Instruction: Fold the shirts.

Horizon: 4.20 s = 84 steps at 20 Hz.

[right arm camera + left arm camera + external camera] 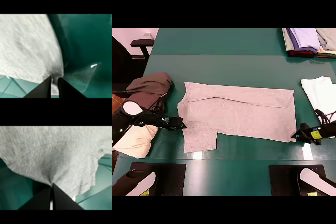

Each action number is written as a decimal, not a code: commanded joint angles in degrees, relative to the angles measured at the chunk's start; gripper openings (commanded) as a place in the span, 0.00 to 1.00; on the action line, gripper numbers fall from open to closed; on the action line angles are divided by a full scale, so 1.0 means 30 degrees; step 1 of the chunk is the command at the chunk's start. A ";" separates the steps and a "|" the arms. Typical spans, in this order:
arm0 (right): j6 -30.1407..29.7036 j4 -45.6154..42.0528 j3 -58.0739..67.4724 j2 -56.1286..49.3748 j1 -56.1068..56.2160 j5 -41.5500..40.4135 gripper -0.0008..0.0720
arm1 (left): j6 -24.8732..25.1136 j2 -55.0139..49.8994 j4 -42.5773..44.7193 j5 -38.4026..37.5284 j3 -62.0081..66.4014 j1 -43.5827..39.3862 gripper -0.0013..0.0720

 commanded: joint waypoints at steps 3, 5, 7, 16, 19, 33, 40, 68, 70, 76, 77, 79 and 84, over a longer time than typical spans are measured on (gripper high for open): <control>0.0080 -0.2412 0.1960 0.0969 0.2514 0.1144 0.03 | -0.0903 0.2907 0.2994 -0.2812 0.0466 0.0000 0.05; 0.0080 -0.3628 0.2477 0.2769 0.2484 0.2703 0.03 | -0.1326 0.4663 0.3031 -0.4925 0.0466 0.0000 0.05; 0.0211 -0.5129 0.2827 0.4685 0.2470 0.4422 0.03 | -0.2076 0.6353 0.2951 -0.6120 0.0488 0.0000 0.05; 0.1596 -0.5260 0.8510 0.1158 0.5989 0.2696 0.03 | -0.1231 0.2543 0.3104 -0.0036 0.3548 0.0000 0.05; 0.1654 -0.2994 1.1096 -0.2769 0.6645 0.1756 0.03 | -0.0736 -0.1421 0.3096 0.1574 0.5246 0.0000 0.05; -0.0823 0.0087 1.1307 -0.6666 0.2178 0.1705 0.80 | -0.0342 -0.5326 0.0240 0.0452 0.8306 0.0000 0.05; -0.4102 0.5894 0.8386 -0.8961 0.2157 0.0525 0.79 | -0.0160 -0.5428 -0.2120 0.3395 0.8306 -0.2652 0.05; -0.0015 0.7686 2.2644 -0.5523 1.6320 0.2200 0.03 | -0.3133 -1.3544 0.0503 0.0291 1.9912 -0.7198 0.05; -0.0015 0.7679 2.3482 -0.6761 1.8367 0.1741 0.03 | -0.3126 -1.1140 0.2178 -0.0459 2.0072 -0.5326 0.05; -0.0102 0.7643 2.7197 -1.2480 2.5033 -0.1537 0.61 | -0.3140 -0.4969 0.5639 -0.0670 2.0065 -0.0029 0.05; -0.0189 0.7461 2.7809 -1.3238 2.5522 -0.1370 0.78 | -0.3140 -0.4481 0.5654 -0.0699 2.0065 0.0576 0.05; -0.0175 0.5982 2.7576 -1.3435 2.5463 -0.0561 0.78 | -0.3126 -0.3825 0.5654 -0.1129 2.0065 0.1508 0.05; 0.0306 0.2412 2.1442 -1.0258 2.1653 0.0226 0.78 | -0.2980 -0.3738 0.5792 -0.2594 2.0043 0.1996 0.05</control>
